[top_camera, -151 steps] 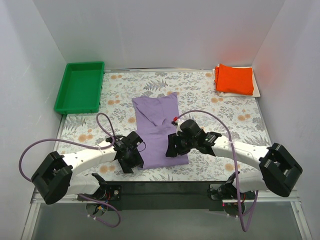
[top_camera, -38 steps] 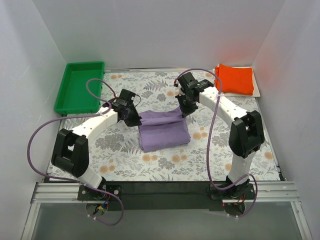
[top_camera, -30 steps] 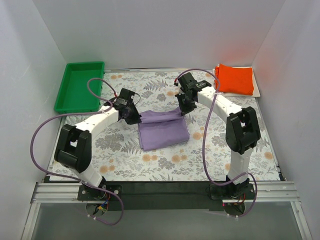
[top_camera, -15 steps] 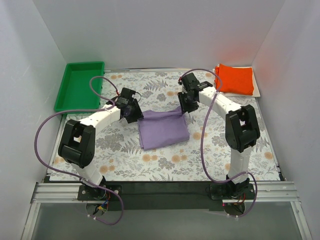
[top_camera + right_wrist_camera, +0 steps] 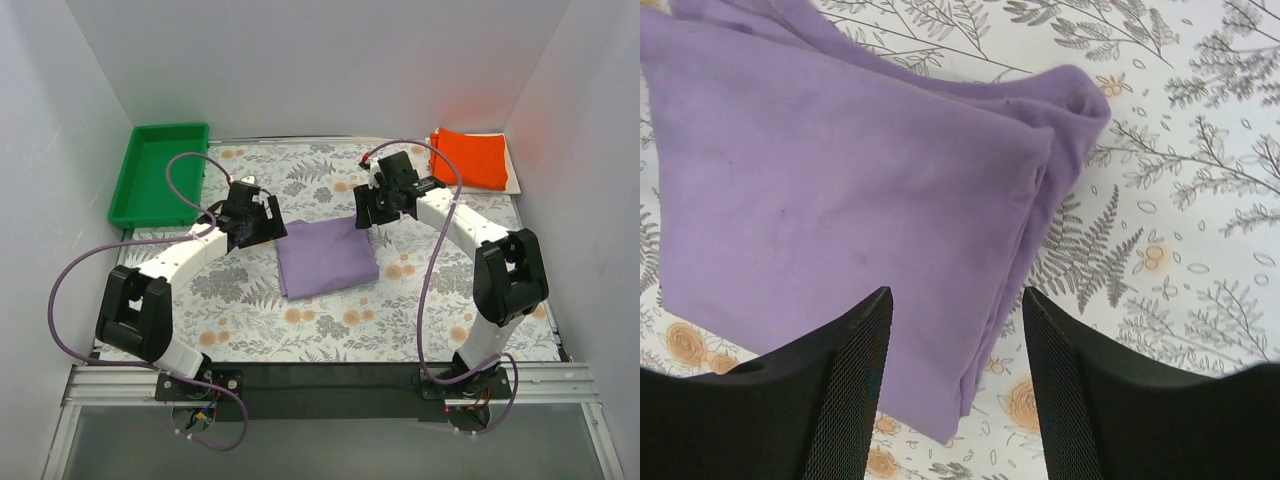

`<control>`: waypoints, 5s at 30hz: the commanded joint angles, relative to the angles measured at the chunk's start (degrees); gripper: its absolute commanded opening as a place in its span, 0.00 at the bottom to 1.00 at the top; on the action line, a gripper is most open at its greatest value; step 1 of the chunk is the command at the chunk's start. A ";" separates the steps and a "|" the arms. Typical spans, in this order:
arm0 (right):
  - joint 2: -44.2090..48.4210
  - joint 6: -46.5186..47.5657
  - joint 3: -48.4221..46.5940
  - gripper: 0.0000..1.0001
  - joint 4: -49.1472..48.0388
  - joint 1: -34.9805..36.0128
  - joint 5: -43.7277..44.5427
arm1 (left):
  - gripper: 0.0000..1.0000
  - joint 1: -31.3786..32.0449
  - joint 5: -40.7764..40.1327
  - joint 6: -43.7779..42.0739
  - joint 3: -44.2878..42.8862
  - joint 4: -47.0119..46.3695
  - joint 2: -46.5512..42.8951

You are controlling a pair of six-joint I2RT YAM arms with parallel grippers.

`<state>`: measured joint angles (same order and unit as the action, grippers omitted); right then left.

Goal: Fold and stack the t-shirts
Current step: Fold the tshirt

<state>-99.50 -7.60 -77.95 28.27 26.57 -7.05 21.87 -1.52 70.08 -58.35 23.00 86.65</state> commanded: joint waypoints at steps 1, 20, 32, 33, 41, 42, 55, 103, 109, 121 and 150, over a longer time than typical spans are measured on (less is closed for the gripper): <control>-1.65 4.60 1.14 0.52 -6.38 -3.35 -6.72 | 0.72 -0.25 -1.82 -5.12 1.57 -4.63 0.09; -17.65 14.45 -10.37 0.52 -10.34 -10.66 -27.93 | 0.59 -4.46 11.62 -16.91 -1.50 -17.11 14.07; -22.22 14.54 -13.36 0.42 -10.17 -10.66 -32.06 | 0.43 -4.73 15.67 -18.23 -3.97 -16.85 17.06; -22.31 14.54 -13.28 0.39 -10.17 -10.66 -32.32 | 0.40 -4.82 16.02 -18.23 -4.05 -16.85 17.15; -20.30 14.63 -13.02 0.01 -9.38 -10.84 -33.65 | 0.04 -4.73 18.48 -19.46 -3.88 -16.59 15.74; -19.68 14.63 -12.84 0.01 -9.29 -10.83 -33.47 | 0.00 -4.73 18.74 -19.72 -3.71 -16.59 15.04; -11.15 14.28 -7.39 0.01 -9.29 -12.24 -31.36 | 0.00 -4.73 20.68 -19.63 -1.86 -18.78 8.27; -24.23 -9.98 -4.75 0.35 -29.48 -14.17 -42.08 | 0.40 -4.02 13.47 1.99 -5.98 -26.96 21.44; -24.35 -10.51 -4.50 0.35 -30.03 -17.60 -42.60 | 0.39 -4.99 15.40 1.64 -8.98 -25.56 25.77; -0.10 -20.43 15.10 0.36 -37.06 -9.88 -45.42 | 0.54 2.20 11.98 8.30 1.72 -18.26 0.72; -3.76 -18.95 42.00 0.35 -53.15 -13.65 -49.73 | 0.34 8.45 8.02 18.07 25.57 -19.84 0.80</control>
<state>-103.44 -29.26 -37.23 -25.87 13.69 -57.14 30.52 9.39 89.86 -34.94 -4.58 87.42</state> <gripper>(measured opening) 0.344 0.338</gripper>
